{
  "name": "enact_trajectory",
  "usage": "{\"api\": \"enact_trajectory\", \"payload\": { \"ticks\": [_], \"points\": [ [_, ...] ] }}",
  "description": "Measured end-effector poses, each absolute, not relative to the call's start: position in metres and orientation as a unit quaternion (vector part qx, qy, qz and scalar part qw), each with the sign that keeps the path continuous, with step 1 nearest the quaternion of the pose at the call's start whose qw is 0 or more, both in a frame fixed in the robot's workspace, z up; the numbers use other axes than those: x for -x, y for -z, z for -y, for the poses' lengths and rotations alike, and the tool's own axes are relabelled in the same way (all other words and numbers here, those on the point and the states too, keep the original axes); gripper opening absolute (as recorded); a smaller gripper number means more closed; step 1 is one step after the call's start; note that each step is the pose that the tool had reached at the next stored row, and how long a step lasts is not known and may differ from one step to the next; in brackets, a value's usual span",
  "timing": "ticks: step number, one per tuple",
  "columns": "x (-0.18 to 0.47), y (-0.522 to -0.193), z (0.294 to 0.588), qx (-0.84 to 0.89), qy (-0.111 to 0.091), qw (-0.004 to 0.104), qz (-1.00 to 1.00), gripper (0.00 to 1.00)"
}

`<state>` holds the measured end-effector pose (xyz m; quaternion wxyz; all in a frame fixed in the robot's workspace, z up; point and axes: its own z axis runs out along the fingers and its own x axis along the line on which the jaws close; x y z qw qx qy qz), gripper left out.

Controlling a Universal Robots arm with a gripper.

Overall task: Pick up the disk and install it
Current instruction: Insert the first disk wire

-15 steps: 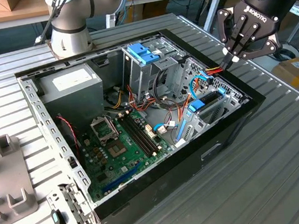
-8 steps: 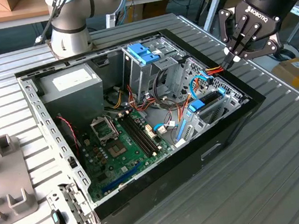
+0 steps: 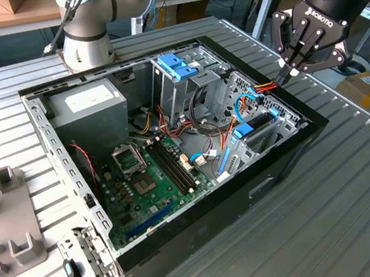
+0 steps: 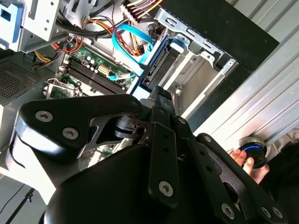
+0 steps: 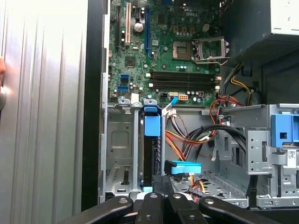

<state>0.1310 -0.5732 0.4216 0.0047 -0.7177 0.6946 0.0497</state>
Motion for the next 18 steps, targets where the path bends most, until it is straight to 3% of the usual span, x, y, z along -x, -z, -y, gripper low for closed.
{"api": "enact_trajectory", "payload": {
  "ticks": [18],
  "points": [
    [-0.139,-0.4211,0.5732,0.718,-0.05,0.005,-0.694,0.1]
  ]
}}
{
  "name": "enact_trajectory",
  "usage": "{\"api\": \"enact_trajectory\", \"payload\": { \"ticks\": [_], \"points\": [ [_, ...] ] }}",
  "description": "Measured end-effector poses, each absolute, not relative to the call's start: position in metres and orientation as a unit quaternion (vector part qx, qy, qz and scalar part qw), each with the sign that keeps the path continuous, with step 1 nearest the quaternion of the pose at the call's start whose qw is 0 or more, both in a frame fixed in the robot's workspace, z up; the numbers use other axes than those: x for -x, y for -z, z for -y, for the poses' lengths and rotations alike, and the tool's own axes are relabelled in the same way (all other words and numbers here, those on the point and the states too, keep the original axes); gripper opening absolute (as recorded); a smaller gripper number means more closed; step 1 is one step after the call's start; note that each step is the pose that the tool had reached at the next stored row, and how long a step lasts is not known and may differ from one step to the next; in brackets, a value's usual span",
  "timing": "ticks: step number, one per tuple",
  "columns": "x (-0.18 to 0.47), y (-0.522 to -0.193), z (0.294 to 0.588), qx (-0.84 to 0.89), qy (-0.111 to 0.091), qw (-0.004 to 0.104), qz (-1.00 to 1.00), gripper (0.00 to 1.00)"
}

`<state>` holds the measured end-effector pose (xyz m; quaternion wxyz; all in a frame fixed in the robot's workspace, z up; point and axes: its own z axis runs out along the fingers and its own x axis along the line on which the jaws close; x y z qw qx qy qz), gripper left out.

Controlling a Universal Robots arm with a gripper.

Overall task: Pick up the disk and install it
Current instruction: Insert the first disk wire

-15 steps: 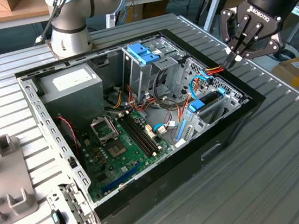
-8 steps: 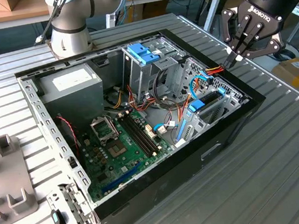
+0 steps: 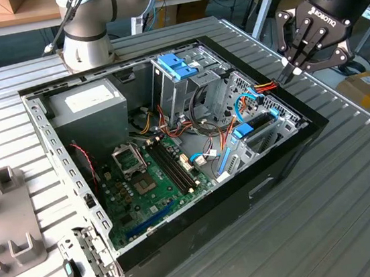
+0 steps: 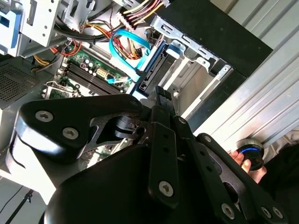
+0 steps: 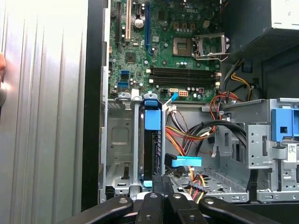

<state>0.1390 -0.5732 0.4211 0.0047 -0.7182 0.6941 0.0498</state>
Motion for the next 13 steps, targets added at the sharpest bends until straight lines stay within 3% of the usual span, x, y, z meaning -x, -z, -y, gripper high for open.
{"api": "enact_trajectory", "payload": {
  "ticks": [13],
  "points": [
    [-0.1455,-0.4205,0.5729,0.719,-0.05,0.005,-0.694,0.1]
  ]
}}
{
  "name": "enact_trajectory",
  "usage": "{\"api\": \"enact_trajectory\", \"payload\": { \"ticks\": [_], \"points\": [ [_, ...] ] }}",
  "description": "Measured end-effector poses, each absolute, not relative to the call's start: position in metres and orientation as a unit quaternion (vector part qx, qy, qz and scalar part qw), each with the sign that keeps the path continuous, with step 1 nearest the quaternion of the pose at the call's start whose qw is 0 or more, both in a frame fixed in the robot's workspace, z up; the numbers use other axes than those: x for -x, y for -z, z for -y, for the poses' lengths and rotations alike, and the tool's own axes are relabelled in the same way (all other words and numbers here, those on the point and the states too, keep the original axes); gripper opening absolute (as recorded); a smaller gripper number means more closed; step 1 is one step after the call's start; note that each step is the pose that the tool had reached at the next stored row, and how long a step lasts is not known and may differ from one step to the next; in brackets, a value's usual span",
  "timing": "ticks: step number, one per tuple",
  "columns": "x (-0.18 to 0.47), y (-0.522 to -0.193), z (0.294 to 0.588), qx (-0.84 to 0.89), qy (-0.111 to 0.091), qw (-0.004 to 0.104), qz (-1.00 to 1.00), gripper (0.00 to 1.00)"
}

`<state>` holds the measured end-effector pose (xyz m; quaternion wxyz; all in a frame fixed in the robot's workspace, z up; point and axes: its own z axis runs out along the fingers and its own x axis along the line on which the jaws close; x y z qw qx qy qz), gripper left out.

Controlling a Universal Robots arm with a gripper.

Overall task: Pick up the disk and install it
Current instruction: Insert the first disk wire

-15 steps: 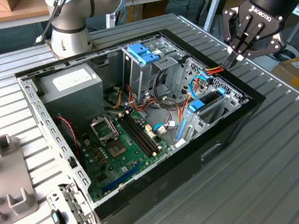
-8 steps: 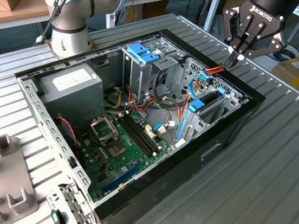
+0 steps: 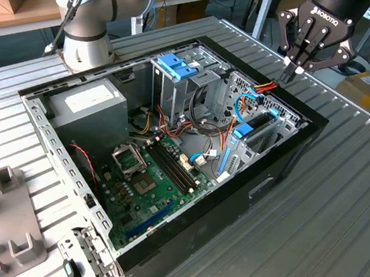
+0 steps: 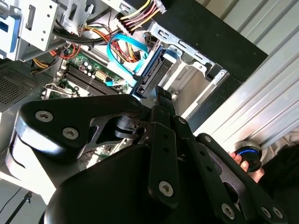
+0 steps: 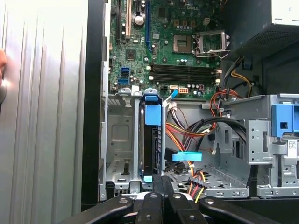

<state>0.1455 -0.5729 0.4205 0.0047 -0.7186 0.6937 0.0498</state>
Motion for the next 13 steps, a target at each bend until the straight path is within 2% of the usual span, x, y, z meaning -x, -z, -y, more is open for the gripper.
{"api": "enact_trajectory", "payload": {
  "ticks": [13],
  "points": [
    [-0.157,-0.418,0.57,0.719,-0.048,0.003,-0.693,0.1]
  ]
}}
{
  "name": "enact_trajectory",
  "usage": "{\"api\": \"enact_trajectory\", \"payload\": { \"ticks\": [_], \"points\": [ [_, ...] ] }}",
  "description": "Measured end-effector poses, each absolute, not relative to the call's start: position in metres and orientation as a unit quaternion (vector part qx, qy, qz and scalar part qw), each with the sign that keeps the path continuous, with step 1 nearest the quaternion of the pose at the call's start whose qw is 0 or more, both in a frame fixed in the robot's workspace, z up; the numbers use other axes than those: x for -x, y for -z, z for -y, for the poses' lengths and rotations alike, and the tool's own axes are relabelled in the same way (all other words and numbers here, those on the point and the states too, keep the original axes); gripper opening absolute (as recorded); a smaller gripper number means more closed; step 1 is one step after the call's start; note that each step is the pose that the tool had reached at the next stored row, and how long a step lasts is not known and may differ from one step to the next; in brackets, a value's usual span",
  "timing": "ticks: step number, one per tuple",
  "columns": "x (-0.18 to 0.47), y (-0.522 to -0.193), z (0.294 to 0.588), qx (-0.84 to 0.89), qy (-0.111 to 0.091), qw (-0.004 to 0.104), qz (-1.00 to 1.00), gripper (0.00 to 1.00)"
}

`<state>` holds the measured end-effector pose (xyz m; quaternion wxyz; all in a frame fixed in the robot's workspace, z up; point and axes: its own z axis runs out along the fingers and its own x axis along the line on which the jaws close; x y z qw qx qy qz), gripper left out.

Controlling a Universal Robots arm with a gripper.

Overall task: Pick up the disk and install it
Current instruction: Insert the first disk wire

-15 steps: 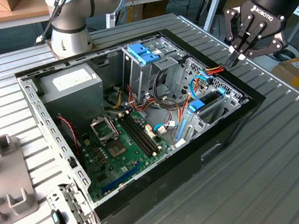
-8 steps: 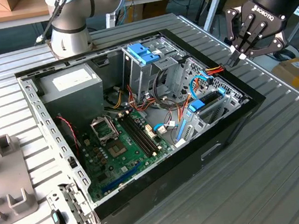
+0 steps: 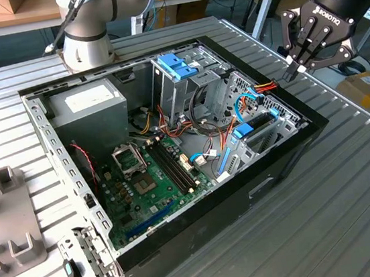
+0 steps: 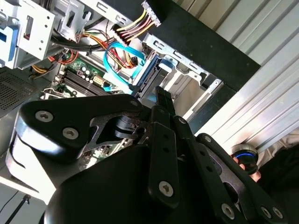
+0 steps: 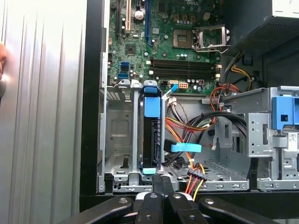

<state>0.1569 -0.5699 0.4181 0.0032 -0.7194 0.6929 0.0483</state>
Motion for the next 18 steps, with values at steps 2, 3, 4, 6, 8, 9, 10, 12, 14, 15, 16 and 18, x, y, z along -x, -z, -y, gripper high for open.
{"api": "enact_trajectory", "payload": {
  "ticks": [2,3,4,6,8,9,10,12,14,15,16,18],
  "points": [
    [-0.1582,-0.4171,0.5691,0.72,-0.048,0.003,-0.693,0.1],
    [-0.1589,-0.4161,0.5686,0.72,-0.048,0.002,-0.692,0.1],
    [-0.1591,-0.4156,0.5684,0.72,-0.048,0.002,-0.692,0.1],
    [-0.1596,-0.4144,0.5681,0.72,-0.048,0.002,-0.692,0.1],
    [-0.1601,-0.4136,0.5677,0.72,-0.048,0.002,-0.692,0.1],
    [-0.1604,-0.4132,0.5675,0.72,-0.048,0.002,-0.692,0.1],
    [-0.1608,-0.4127,0.5673,0.721,-0.048,0.002,-0.692,0.1],
    [-0.1616,-0.4121,0.567,0.721,-0.047,0.002,-0.691,0.1],
    [-0.1622,-0.4115,0.5667,0.721,-0.047,0.002,-0.691,0.1],
    [-0.1627,-0.4111,0.5665,0.721,-0.047,0.002,-0.691,0.1],
    [-0.1632,-0.4108,0.5664,0.721,-0.047,0.002,-0.691,0.1],
    [-0.1641,-0.4099,0.5661,0.722,-0.047,0.002,-0.69,0.1]
  ]
}}
